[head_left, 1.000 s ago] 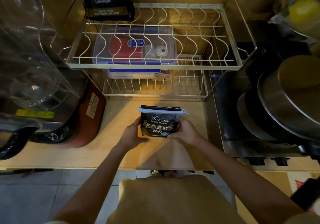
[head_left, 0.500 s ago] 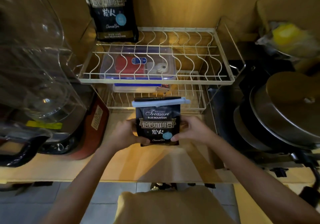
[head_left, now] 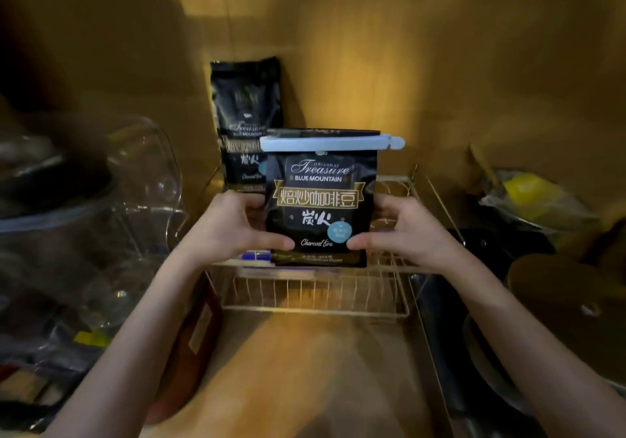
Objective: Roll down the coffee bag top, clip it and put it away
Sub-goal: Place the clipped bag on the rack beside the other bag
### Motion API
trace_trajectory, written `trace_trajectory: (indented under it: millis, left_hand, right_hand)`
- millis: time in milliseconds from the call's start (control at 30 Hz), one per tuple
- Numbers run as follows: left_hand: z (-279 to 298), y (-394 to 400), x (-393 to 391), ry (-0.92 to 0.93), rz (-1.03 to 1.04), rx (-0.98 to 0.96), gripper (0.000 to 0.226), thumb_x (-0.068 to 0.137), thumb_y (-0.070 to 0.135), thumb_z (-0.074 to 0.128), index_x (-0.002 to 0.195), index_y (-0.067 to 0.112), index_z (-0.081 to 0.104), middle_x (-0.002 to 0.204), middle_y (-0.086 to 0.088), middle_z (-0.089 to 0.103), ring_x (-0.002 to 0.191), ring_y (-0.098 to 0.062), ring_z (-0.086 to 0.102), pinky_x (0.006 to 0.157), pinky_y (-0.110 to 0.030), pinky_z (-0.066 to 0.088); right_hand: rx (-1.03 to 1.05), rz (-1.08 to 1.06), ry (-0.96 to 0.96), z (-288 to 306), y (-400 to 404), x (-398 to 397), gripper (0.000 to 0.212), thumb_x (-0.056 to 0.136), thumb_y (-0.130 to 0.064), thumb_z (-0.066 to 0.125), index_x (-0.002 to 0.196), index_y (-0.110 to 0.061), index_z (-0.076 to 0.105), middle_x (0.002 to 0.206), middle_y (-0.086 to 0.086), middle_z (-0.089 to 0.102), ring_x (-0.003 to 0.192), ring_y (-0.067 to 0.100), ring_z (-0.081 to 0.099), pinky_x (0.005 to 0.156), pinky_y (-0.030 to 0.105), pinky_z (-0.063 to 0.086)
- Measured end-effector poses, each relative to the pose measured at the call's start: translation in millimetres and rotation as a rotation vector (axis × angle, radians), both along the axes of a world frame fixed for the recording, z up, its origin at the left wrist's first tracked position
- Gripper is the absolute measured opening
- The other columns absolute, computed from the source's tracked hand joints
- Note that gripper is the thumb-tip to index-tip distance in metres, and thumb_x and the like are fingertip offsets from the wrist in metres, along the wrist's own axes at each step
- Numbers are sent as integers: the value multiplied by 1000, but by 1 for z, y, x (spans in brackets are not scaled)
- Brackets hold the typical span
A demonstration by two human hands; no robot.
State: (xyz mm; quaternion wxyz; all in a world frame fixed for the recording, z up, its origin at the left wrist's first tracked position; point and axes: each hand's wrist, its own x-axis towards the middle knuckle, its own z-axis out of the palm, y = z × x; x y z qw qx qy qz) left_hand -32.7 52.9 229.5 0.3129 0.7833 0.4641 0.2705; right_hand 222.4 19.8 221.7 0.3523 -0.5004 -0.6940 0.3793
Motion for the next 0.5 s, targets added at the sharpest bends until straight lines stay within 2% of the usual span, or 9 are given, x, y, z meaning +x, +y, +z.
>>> trace_trajectory:
  millis: [100, 167, 233, 300, 400, 433, 467, 500]
  left_hand:
    - [12, 18, 8, -79, 41, 40, 37, 57, 23, 82, 85, 35, 60, 91, 17, 67, 87, -2, 65, 77, -22, 53]
    - [15, 31, 13, -117, 67, 61, 37, 59, 21, 81, 87, 34, 60, 93, 11, 67, 92, -7, 64, 83, -30, 53]
    - [12, 46, 19, -137, 99, 69, 39, 62, 18, 79, 96, 23, 61, 100, 3, 68, 94, -13, 64, 85, -36, 54]
    - [8, 62, 26, -158, 154, 83, 48, 64, 15, 78, 108, 12, 59, 107, -4, 67, 98, -17, 63, 88, -37, 53]
    - [1, 85, 39, -176, 235, 153, 50, 68, 12, 76, 113, 8, 57, 112, -8, 67, 101, -15, 61, 87, -29, 50]
    - [-2, 91, 43, -173, 266, 188, 51, 68, 12, 76, 115, 7, 56, 113, -9, 67, 100, -12, 59, 86, -26, 48]
    - [-5, 96, 46, -177, 298, 221, 53, 68, 11, 76, 117, 6, 55, 114, -10, 66, 100, -11, 58, 87, -25, 47]
    - [-10, 100, 50, -190, 325, 242, 54, 69, 10, 75, 118, 6, 54, 114, -11, 66, 101, -12, 58, 89, -26, 46]
  right_hand:
    - [81, -42, 19, 14, 22, 2, 57, 66, -14, 79, 119, -14, 56, 111, -9, 64, 102, -2, 58, 81, 11, 51]
    - [124, -63, 34, 20, 37, 4, 58, 66, -16, 79, 119, -16, 57, 109, -12, 64, 104, 0, 58, 83, 10, 50]
    - [139, -111, 42, 22, 53, 4, 60, 65, -17, 80, 120, -18, 56, 108, -14, 62, 104, 1, 57, 86, 14, 49]
    - [148, -164, 47, 18, 70, 2, 60, 66, -17, 80, 120, -21, 54, 108, -17, 58, 104, 3, 54, 87, 19, 44]
    - [108, -224, 91, 5, 91, -2, 62, 70, -19, 77, 124, -25, 48, 103, -24, 50, 96, -9, 47, 71, 2, 40]
    - [84, -232, 111, -1, 97, -3, 59, 71, -20, 76, 123, -28, 47, 104, -24, 50, 95, -15, 48, 70, 0, 43]
    - [62, -231, 128, -7, 104, -3, 56, 72, -21, 75, 121, -29, 48, 110, -19, 54, 103, -14, 49, 80, 3, 45]
    - [38, -233, 134, -13, 110, -4, 57, 74, -21, 74, 123, -27, 47, 121, -10, 56, 115, -4, 49, 94, 17, 46]
